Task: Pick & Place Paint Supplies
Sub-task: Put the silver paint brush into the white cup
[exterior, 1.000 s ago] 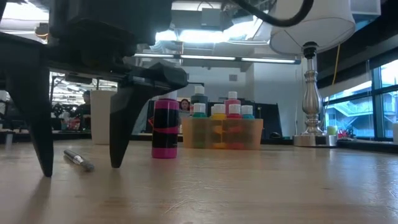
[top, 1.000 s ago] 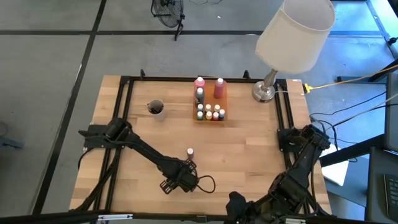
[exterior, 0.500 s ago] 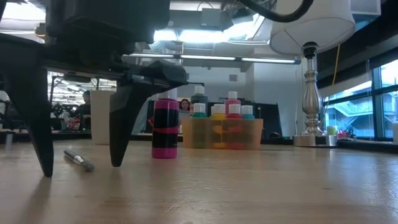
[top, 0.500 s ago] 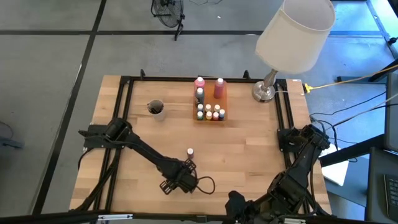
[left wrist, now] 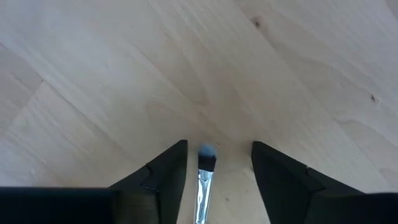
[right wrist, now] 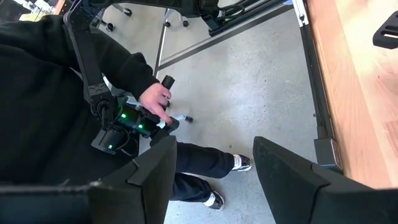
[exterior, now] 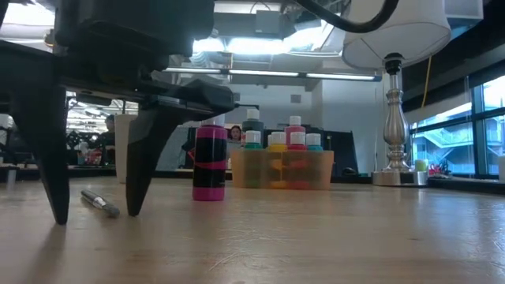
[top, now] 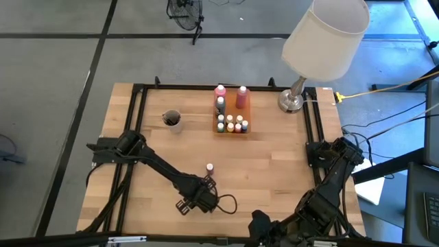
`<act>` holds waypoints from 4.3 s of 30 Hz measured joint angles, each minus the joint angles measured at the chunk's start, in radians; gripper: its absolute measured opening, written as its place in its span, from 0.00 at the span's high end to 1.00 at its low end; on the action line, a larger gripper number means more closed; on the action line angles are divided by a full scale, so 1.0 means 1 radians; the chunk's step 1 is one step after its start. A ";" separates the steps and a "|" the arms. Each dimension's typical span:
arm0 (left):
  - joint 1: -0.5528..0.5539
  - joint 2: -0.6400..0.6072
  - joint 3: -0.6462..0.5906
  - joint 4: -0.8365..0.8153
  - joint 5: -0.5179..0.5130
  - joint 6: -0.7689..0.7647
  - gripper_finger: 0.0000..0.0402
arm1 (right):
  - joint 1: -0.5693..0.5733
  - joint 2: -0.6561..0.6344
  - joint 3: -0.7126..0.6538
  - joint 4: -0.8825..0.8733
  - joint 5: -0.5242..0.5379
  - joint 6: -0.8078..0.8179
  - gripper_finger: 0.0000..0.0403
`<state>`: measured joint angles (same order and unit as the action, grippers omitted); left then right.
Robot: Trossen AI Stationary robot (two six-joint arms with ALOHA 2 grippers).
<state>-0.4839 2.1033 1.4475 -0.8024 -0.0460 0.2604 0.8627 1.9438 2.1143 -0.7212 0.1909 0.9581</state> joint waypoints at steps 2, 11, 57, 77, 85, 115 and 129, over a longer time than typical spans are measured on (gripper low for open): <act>0.000 0.000 0.000 -0.001 0.000 0.000 0.59 | 0.000 0.000 0.000 0.000 0.000 0.000 0.46; 0.003 -0.008 -0.044 0.026 0.014 0.002 0.77 | 0.000 0.000 0.000 0.000 0.000 0.003 0.46; -0.067 -0.160 0.243 -0.320 0.011 -0.273 1.00 | 0.005 0.000 0.003 0.052 -0.048 -0.158 0.54; -0.140 -0.620 0.245 -0.216 -0.674 -0.710 1.00 | 0.103 0.000 0.005 0.149 -0.045 -0.476 0.67; -0.165 -0.736 0.246 -0.194 -0.968 -0.685 1.00 | 0.121 0.000 0.005 0.132 -0.044 -0.511 0.68; 0.285 -1.623 -0.679 0.646 -0.619 -0.217 1.00 | -0.141 -0.164 0.006 -0.169 -0.120 -0.658 0.68; 0.494 -1.834 -0.984 0.806 -0.426 -0.221 1.00 | -0.288 -0.180 0.005 -0.177 -0.296 -0.717 0.68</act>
<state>0.0096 0.2692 0.4635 0.0038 -0.4723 0.0390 0.5752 1.7638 2.1197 -0.8982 -0.1049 0.2412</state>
